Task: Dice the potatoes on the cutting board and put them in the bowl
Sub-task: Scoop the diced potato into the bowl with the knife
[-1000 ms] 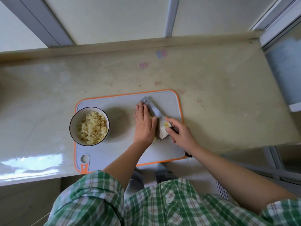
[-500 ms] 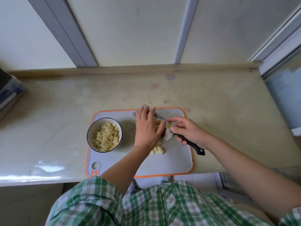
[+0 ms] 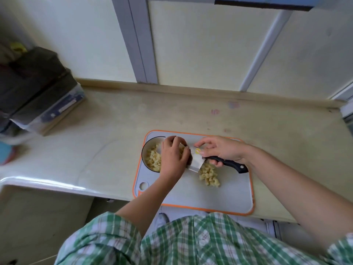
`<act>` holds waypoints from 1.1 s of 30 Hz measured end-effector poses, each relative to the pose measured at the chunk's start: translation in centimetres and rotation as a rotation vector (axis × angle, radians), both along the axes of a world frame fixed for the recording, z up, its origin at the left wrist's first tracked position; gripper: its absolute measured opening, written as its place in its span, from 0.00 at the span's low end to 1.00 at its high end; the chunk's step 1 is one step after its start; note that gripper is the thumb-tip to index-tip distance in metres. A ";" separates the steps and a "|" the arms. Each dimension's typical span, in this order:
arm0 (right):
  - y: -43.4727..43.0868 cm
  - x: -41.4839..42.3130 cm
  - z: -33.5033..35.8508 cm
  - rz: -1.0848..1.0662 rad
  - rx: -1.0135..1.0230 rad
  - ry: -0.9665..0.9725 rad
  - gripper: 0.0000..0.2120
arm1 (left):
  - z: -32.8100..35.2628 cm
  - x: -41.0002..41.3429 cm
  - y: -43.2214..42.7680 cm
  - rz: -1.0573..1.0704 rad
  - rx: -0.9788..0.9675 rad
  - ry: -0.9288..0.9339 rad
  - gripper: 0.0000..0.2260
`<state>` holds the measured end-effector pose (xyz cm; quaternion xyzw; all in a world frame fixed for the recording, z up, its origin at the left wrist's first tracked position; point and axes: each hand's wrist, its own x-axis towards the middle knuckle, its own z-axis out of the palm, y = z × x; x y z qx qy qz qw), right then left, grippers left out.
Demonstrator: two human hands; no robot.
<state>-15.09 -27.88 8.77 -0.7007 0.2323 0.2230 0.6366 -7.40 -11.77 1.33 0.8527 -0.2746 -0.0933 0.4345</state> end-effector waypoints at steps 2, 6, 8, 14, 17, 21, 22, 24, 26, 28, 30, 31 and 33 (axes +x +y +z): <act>0.5 1.0 0.3 0.035 -0.003 0.042 0.16 | -0.2 0.3 0.6 0.026 -0.023 0.041 0.05; 0.8 2.8 1.0 -0.016 0.113 0.153 0.17 | -0.7 1.4 1.4 0.032 -0.034 0.168 0.03; 0.9 3.3 1.2 -0.076 0.203 0.180 0.18 | -0.9 2.0 1.7 0.036 -0.020 0.230 0.04; 1.1 3.5 1.0 -0.135 0.383 0.134 0.18 | -1.3 3.7 2.2 0.003 -0.019 0.376 0.03; 0.8 3.0 0.0 -0.228 0.530 -0.026 0.21 | -1.7 4.8 2.3 0.011 -0.048 0.353 0.05; 1.7 2.9 -0.8 -0.280 0.480 -0.187 0.25 | -1.9 5.6 2.9 -0.007 -0.020 0.292 0.04; 2.1 3.1 -0.8 -0.269 0.414 -0.230 0.21 | -2.1 5.9 3.0 -0.015 -0.008 0.270 0.04; 2.8 3.5 -0.8 -0.272 0.257 -0.284 0.13 | -2.7 6.4 3.3 -0.048 0.031 0.213 0.05; 3.5 4.1 -0.5 -0.321 0.128 -0.306 0.11 | -2.9 6.9 3.7 -0.075 0.087 0.154 0.04; 4.1 4.6 -0.2 -0.384 0.046 -0.342 0.11 | -3.1 7.2 4.2 -0.086 0.140 0.092 0.05; 4.5 4.8 0.2 -0.433 -0.033 -0.388 0.10 | -3.0 7.2 4.5 -0.091 0.206 0.036 0.08; 4.6 4.7 0.3 -0.455 -0.067 -0.401 0.09 | -2.9 7.1 4.7 -0.092 0.227 0.020 0.10; 4.8 4.6 0.5 -0.502 -0.103 -0.413 0.09 | -2.5 6.9 5.0 -0.080 0.223 0.000 0.10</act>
